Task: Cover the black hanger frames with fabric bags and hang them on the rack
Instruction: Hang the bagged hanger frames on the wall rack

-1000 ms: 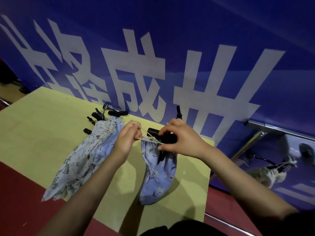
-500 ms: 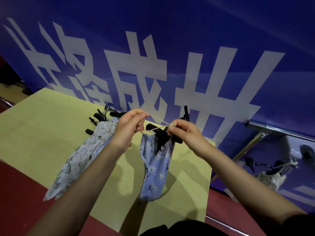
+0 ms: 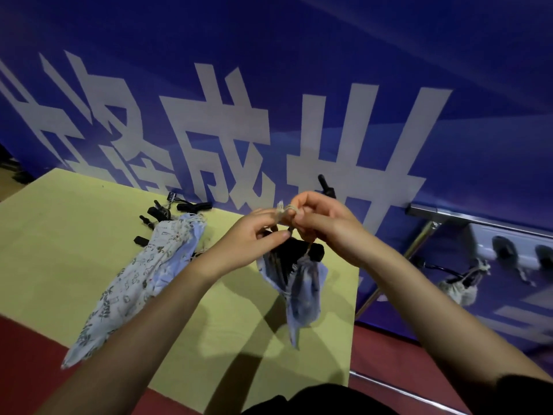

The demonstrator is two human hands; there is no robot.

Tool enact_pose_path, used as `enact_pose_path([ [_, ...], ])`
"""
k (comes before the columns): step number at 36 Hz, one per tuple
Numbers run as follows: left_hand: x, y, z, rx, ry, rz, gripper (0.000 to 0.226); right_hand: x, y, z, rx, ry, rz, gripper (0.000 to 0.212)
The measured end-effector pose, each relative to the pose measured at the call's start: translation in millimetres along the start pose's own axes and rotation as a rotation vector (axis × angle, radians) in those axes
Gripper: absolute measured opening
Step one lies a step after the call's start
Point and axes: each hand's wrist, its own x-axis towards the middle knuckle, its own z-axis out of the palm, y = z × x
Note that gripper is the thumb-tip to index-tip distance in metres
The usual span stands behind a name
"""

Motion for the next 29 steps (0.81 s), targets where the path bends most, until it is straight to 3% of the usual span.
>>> enact_pose_path([
  [5,13,8,18,-0.072,-0.054,-0.025,0.014,-18,-17,-13,-0.163,-0.004,-0.017,0.015],
  [13,31,22,53,-0.439,-0.012,-0.122,0.020,-50,-27,-50,-0.711,0.159,0.085,0.010],
  [17,37,31,79,-0.503,0.027,-0.133,0.018,-70,-27,-66,-0.854,0.263,0.140,0.031],
  [20,40,36,97,-0.519,0.046,-0.130,0.018,-93,-26,-79,-0.721,0.341,0.152,0.036],
  [24,42,47,124,-0.428,-0.102,-0.067,0.029,-126,-14,-92,-0.317,0.471,0.074,0.029],
  [29,49,69,168,-0.374,-0.212,-0.029,0.031,-159,9,-115,0.009,0.571,0.012,0.022],
])
